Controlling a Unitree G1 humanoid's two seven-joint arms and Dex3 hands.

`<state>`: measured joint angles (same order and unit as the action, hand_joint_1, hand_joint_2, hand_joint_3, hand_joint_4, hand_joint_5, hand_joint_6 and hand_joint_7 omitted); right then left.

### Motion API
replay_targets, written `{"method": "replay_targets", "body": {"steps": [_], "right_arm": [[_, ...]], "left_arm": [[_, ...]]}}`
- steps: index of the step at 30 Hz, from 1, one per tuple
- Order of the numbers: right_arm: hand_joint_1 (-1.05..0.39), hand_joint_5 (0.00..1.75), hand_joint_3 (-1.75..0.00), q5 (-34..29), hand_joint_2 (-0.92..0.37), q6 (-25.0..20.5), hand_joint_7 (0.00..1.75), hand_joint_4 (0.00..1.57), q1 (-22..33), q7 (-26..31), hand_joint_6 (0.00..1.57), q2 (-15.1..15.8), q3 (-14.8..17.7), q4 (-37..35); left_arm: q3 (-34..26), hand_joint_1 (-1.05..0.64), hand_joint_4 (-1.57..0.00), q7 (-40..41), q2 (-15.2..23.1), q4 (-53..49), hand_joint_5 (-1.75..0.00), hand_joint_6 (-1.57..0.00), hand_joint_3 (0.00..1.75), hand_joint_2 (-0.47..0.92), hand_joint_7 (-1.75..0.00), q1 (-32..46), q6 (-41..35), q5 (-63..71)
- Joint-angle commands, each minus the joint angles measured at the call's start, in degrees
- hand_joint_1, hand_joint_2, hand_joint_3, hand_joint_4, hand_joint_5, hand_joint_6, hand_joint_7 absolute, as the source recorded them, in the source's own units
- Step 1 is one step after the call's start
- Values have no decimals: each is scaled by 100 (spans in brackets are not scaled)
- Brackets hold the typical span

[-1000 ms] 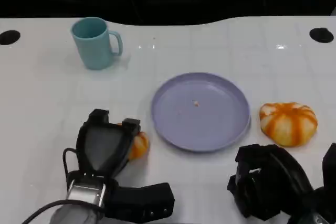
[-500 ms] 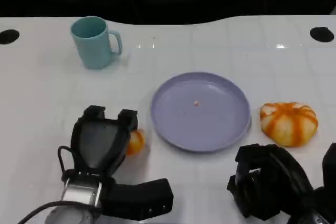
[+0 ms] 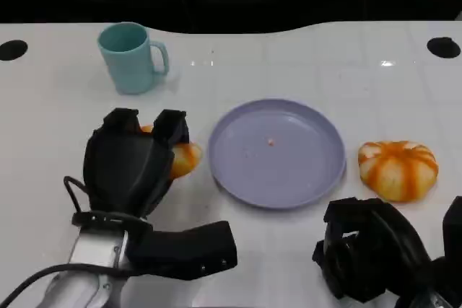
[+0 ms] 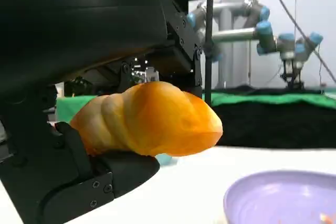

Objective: Grasp the bread from the table and place it into the plate.

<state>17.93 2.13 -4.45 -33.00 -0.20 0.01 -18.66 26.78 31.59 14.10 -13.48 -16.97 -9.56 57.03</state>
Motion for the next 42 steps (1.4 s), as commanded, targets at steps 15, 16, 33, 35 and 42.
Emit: {"method": "replay_targets", "body": {"steps": [15,16,33,35,42], "right_arm": [[-105,141,-143,-38,-5,85,102,150,-70,28,157,19,40,-116],[-105,141,-143,-37,-5,88,102,150,-73,29,157,19,43,-113],[-105,140,-144,46,-3,-9,101,150,-241,-64,157,34,124,-353],[-105,141,-144,44,-2,-51,102,150,-215,-43,157,27,109,-304],[-105,140,-146,47,1,-135,102,150,-139,-17,157,31,90,-189]], "left_arm": [[-112,-32,-115,216,39,-559,-175,-82,145,16,-171,-1072,935,-70],[-105,-32,-115,217,13,-637,-175,-82,142,19,-168,-1144,978,-71],[140,-37,-118,280,-760,-2286,-175,-91,157,17,-174,-2127,1556,-483],[171,-37,-119,355,-858,-2455,-175,-90,157,19,-175,-2187,1626,-521],[383,-39,-121,402,-1036,-2926,-175,-90,158,22,-160,-2396,1760,-520]]}}
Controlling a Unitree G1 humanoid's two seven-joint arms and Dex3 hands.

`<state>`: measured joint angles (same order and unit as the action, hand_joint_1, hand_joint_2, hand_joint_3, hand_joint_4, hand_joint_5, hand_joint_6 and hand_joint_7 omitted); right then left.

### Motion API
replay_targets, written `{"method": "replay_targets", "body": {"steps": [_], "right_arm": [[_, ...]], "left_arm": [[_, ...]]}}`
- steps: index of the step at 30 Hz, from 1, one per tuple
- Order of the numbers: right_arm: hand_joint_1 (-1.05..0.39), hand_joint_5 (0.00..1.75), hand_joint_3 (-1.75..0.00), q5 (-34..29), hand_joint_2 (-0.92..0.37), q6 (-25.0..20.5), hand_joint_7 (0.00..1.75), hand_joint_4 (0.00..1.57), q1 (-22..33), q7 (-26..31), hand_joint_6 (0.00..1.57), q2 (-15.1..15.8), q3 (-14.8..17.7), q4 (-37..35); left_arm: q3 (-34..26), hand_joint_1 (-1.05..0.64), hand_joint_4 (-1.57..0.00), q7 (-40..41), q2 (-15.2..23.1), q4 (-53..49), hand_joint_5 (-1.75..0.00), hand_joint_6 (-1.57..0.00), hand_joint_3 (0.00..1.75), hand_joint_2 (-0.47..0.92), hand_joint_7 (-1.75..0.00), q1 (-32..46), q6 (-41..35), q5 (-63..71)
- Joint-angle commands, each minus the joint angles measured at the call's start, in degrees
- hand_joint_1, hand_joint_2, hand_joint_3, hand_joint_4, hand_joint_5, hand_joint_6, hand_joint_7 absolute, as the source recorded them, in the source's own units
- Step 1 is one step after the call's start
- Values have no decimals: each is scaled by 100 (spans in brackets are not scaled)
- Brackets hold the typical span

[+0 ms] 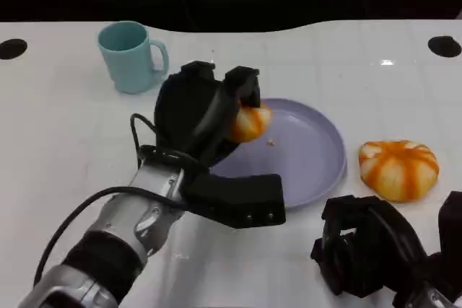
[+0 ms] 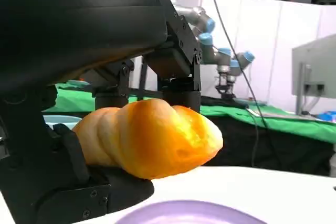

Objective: Grasp the bread from the table and place it into the plate.

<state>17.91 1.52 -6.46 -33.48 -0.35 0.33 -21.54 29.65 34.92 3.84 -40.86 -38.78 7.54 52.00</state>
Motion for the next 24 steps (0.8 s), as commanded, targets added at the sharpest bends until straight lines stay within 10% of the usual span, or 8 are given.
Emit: {"method": "replay_targets", "body": {"steps": [1,10,18,24], "right_arm": [[-105,140,-146,40,1,-84,102,150,70,50,157,47,58,119],[-105,140,-148,-51,-1,25,101,151,112,81,157,55,17,139],[-105,139,-145,-80,-3,64,99,150,170,92,157,34,-14,225],[-105,139,-145,-84,-3,41,100,151,223,120,157,36,-31,322]], "left_arm": [[121,-39,-120,-15,-31,-220,-175,-90,157,23,-156,-238,39,-30],[312,-40,-120,112,-291,-986,-175,-91,162,14,-173,-497,195,-128],[342,-40,-98,-227,-523,-1626,-166,-85,127,32,-131,-779,442,-400],[475,-50,-65,-1058,-506,-1660,-143,-46,91,45,-104,-886,366,-508]]}}
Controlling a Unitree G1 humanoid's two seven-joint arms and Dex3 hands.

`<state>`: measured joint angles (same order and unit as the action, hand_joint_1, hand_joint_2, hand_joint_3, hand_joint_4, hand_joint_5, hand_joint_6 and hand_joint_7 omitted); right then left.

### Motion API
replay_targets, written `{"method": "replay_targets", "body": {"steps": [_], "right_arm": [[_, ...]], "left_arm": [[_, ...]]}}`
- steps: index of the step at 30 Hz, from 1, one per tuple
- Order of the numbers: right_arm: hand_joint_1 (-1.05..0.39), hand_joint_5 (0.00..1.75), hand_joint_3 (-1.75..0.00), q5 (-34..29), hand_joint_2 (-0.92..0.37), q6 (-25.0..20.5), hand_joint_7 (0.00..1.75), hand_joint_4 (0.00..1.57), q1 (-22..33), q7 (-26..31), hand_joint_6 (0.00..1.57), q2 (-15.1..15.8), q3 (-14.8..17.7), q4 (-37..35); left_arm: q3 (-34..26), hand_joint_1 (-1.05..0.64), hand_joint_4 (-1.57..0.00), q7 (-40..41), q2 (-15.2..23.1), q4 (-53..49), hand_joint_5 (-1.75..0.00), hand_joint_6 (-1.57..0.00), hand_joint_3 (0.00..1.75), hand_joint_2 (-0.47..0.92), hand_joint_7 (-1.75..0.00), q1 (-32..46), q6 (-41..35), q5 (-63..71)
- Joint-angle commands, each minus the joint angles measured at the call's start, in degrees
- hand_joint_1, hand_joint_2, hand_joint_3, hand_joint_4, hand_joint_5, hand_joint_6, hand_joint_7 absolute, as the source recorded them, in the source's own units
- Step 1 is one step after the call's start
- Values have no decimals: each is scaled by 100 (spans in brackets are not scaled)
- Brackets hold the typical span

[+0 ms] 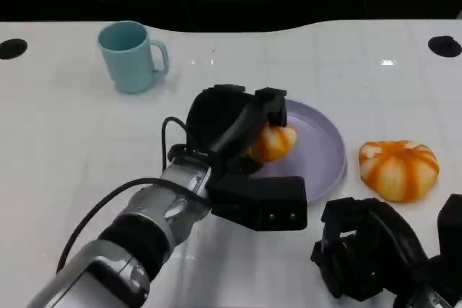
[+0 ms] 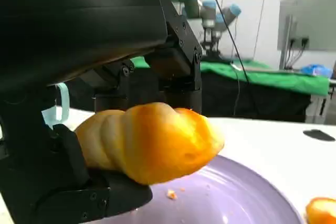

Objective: Grasp the bread from the table and place it into the plate.

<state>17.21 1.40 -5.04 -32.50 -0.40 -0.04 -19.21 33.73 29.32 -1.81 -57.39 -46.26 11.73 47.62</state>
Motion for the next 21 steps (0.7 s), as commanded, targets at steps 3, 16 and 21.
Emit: {"method": "replay_targets", "body": {"steps": [3,16,21], "right_arm": [[-105,140,-146,11,-3,57,100,151,88,1,157,40,10,96],[-105,139,-146,36,-2,14,101,153,82,7,157,36,26,109],[-105,138,-145,54,-2,-31,101,153,76,3,157,44,36,113]], "left_arm": [[117,-63,-43,-925,112,150,-127,-25,30,73,-84,-142,-190,-73],[300,-105,0,-3005,579,1488,-61,0,25,92,-25,-39,-997,6],[289,-105,0,-3145,739,1914,-65,0,28,92,-31,101,-1048,9]]}}
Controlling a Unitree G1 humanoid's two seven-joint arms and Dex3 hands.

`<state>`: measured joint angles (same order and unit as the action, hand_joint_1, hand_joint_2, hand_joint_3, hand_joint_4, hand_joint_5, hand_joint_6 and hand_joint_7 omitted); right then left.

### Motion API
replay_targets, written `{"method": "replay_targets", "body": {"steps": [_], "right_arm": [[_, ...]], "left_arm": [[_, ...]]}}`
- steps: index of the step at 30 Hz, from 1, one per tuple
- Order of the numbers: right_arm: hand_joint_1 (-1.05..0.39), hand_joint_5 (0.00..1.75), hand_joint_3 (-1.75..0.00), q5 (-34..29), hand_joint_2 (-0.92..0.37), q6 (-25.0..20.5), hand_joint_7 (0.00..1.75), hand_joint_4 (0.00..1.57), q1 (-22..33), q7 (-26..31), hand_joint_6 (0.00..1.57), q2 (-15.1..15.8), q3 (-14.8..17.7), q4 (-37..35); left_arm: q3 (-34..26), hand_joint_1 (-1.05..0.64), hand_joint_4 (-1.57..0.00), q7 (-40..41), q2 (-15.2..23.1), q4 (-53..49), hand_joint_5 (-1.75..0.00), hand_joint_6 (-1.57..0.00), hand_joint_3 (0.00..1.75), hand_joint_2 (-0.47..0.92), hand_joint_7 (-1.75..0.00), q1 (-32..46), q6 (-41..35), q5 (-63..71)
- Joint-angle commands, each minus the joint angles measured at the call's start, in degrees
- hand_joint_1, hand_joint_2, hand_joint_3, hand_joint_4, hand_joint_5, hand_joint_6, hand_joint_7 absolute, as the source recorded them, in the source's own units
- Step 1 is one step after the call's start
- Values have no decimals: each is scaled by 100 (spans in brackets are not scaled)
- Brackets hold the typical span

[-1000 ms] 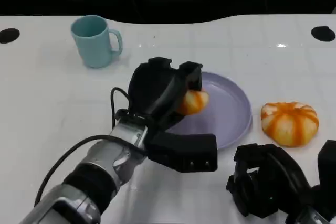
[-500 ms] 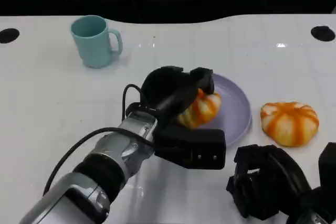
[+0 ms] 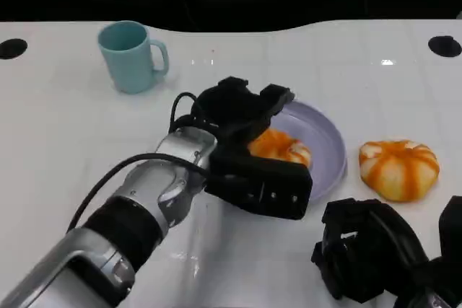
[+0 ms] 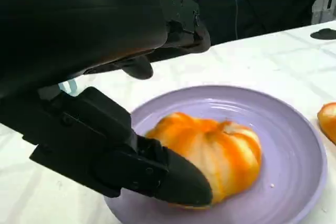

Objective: Grasp the bread from the table and place it into the plate.

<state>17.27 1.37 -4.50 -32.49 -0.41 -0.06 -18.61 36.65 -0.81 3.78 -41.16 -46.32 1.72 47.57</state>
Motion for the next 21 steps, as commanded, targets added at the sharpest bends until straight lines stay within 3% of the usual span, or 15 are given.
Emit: {"method": "replay_targets", "body": {"steps": [1,12,17,21], "right_arm": [[-105,138,-145,54,-2,-49,101,153,26,6,157,45,39,67],[-105,139,-145,36,-3,-4,101,152,59,-8,157,44,32,93],[-105,139,-145,53,-3,-67,102,152,75,0,157,50,29,153],[-105,139,-145,68,-2,-101,101,152,87,-9,157,55,32,181]], "left_arm": [[-15,-105,0,-132,212,371,-66,0,28,92,-32,143,-46,9],[-450,-105,0,-68,613,1346,-88,0,24,92,-47,823,231,-420],[-741,-89,-8,222,866,1738,-107,-2,22,92,-69,1273,799,-676],[-957,-84,-14,189,929,1930,-109,-6,24,92,-74,1546,1090,-955]]}}
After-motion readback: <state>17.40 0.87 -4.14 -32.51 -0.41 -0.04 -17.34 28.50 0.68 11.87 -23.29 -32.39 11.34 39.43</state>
